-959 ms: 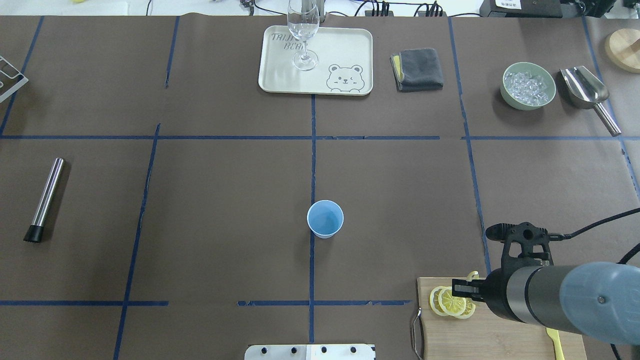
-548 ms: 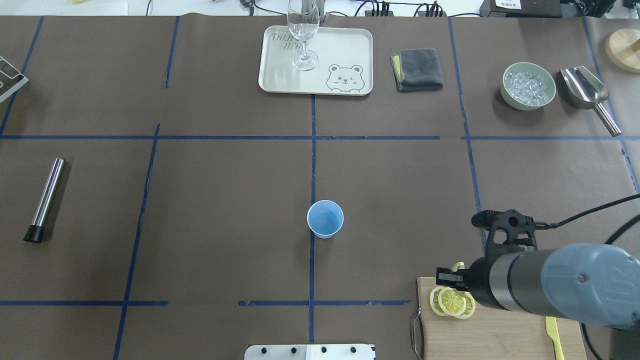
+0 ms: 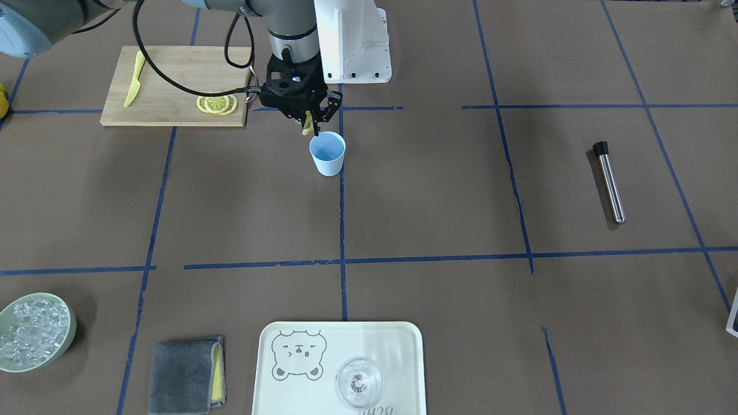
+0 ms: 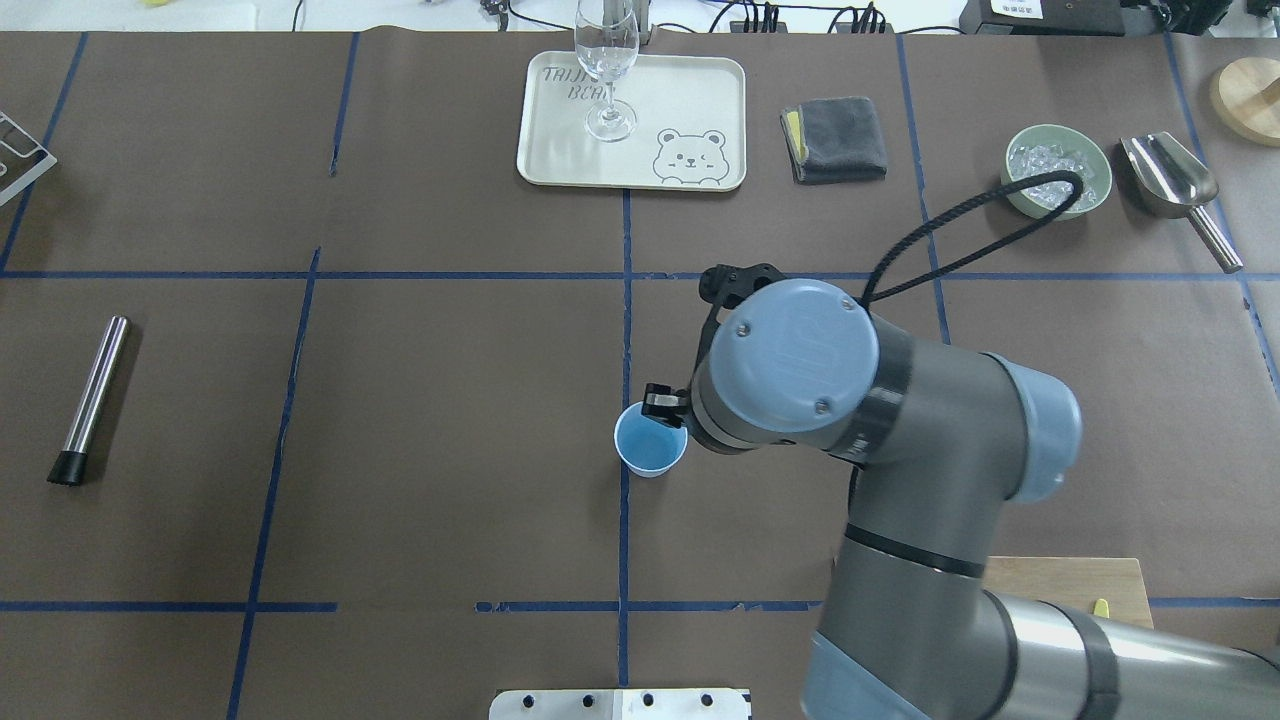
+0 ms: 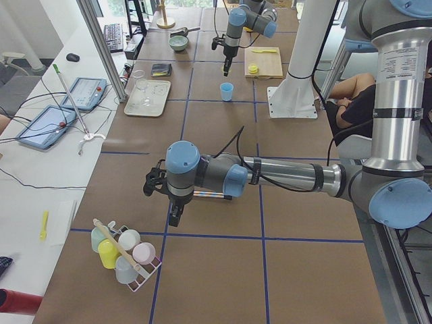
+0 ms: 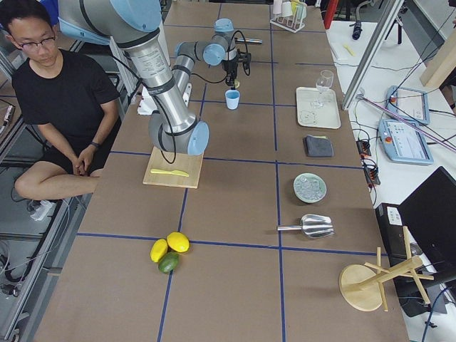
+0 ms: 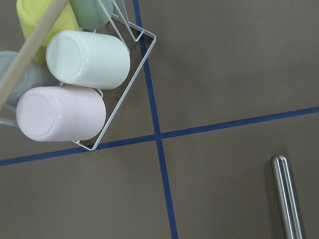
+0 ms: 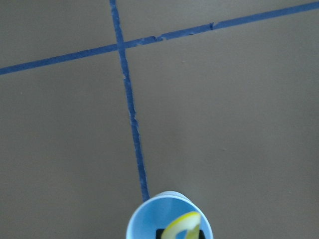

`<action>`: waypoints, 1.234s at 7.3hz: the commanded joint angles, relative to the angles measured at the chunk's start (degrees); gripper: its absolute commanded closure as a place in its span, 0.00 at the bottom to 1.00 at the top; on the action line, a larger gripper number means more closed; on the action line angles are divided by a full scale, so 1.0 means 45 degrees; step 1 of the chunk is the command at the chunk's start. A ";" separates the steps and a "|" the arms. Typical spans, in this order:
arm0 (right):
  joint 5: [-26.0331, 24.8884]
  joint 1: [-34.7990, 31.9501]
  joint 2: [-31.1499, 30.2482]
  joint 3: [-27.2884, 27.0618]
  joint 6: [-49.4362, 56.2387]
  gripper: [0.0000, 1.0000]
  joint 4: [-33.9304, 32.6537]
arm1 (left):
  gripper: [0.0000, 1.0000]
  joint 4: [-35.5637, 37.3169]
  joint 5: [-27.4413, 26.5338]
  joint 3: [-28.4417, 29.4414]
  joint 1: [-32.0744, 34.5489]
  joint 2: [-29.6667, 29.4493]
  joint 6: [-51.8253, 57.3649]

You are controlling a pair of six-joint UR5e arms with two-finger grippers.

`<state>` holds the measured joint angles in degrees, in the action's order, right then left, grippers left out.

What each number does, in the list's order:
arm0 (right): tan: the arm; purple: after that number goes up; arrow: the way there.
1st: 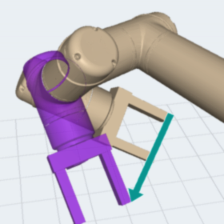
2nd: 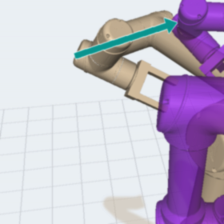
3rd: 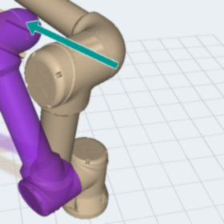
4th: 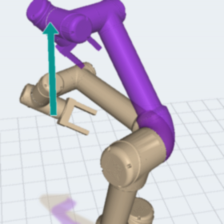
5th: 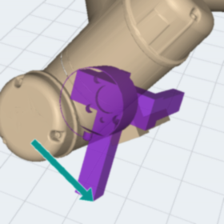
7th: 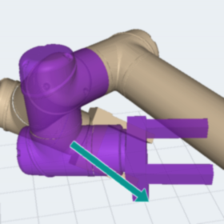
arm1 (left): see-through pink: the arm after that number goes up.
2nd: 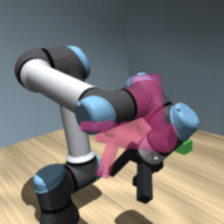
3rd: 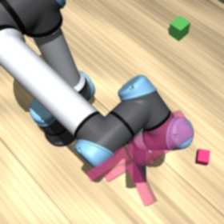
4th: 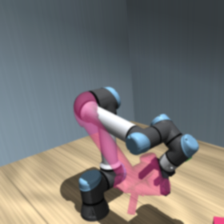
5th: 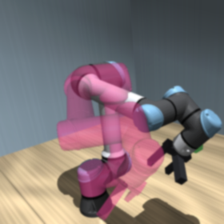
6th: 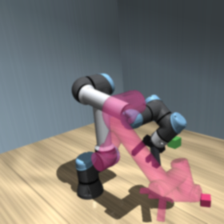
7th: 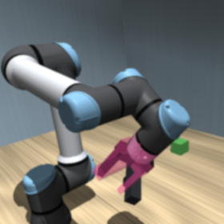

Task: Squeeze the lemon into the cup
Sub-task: 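Squeeze the lemon slice over the blue cup with the right gripper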

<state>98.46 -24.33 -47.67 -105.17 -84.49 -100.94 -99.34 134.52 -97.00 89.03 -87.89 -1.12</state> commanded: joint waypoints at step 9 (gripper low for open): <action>0.0911 0.0270 0.0788 0.1536 -0.0071 0.62 -0.0772 | 0.00 -0.0013 0.0009 0.0286 0.0000 0.0000 0.0016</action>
<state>102.00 -23.30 -44.08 -98.17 -84.73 -103.95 -99.40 134.56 -95.76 89.03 -87.89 -1.03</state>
